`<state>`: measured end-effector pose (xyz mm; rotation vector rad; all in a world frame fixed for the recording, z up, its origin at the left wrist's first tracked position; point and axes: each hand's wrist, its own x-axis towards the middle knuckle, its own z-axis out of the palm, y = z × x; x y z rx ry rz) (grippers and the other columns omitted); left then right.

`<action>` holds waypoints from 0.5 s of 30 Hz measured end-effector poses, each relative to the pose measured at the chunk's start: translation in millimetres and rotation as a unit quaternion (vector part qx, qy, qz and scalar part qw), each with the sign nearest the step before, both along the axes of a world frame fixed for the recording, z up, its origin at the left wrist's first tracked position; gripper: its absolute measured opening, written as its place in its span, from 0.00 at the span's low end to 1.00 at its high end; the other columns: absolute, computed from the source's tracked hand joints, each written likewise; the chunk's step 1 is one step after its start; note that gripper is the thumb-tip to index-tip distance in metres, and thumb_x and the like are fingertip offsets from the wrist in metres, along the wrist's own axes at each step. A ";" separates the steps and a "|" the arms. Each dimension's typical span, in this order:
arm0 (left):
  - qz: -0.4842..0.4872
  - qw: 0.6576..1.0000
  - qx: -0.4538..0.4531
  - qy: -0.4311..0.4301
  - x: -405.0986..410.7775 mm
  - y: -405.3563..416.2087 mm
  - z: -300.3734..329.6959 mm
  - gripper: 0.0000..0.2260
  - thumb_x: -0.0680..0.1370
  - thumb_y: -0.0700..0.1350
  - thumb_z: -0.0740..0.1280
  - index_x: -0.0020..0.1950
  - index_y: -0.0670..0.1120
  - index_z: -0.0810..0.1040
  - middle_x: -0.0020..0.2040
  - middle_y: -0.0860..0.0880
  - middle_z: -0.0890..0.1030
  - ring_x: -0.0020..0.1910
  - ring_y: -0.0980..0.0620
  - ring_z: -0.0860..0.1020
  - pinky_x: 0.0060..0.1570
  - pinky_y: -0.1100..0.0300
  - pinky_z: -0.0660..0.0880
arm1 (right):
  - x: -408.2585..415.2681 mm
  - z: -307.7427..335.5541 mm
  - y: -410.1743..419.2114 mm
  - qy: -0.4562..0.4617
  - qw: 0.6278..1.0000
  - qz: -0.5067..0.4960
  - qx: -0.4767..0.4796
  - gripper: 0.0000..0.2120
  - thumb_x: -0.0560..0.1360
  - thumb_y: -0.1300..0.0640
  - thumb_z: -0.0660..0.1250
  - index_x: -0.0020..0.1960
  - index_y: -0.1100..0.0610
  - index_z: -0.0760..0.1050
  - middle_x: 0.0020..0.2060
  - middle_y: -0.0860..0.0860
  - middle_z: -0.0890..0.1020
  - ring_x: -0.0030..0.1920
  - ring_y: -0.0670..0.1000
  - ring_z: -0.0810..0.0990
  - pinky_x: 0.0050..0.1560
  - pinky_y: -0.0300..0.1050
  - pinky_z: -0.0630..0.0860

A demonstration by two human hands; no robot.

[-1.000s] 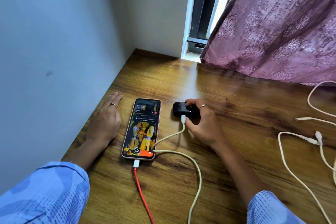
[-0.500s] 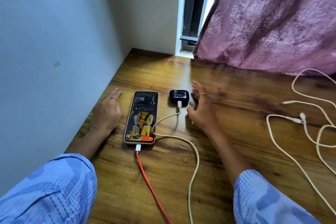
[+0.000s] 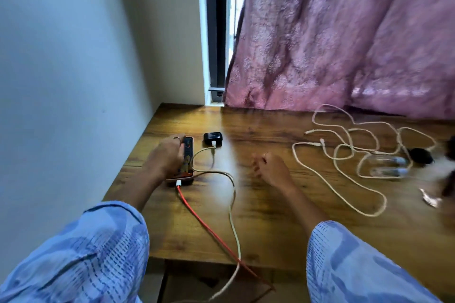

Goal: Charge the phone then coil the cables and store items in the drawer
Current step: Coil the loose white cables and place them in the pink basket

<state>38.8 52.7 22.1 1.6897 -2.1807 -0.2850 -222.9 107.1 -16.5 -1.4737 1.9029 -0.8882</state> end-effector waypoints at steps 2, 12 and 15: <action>-0.047 0.999 -0.014 -0.019 -19.8 18.6 8.1 0.16 0.79 0.43 0.59 0.66 0.42 0.72 0.62 0.40 0.77 0.60 0.41 0.75 0.59 0.49 0.72 | -6.7 18.5 23.7 0.068 0.997 0.023 0.019 0.22 0.78 0.45 0.59 0.42 0.63 0.77 0.39 0.60 0.83 0.43 0.60 0.81 0.40 0.47 0.73; -0.273 0.931 -0.095 -0.224 -124.2 112.0 45.2 0.24 0.80 0.46 0.57 0.76 0.50 0.57 0.77 0.50 0.59 0.75 0.50 0.58 0.73 0.51 0.57 | -82.3 70.1 153.5 0.232 0.971 0.023 0.057 0.13 0.79 0.54 0.60 0.38 0.59 0.71 0.51 0.65 0.80 0.53 0.61 0.77 0.40 0.43 0.61; -0.294 0.921 -0.113 -0.228 -150.6 120.3 42.7 0.24 0.79 0.48 0.58 0.76 0.51 0.58 0.76 0.51 0.59 0.75 0.50 0.58 0.70 0.52 0.58 | -106.4 70.6 168.4 0.243 0.966 -0.003 0.090 0.15 0.78 0.52 0.61 0.48 0.63 0.77 0.52 0.63 0.80 0.55 0.61 0.77 0.44 0.44 0.65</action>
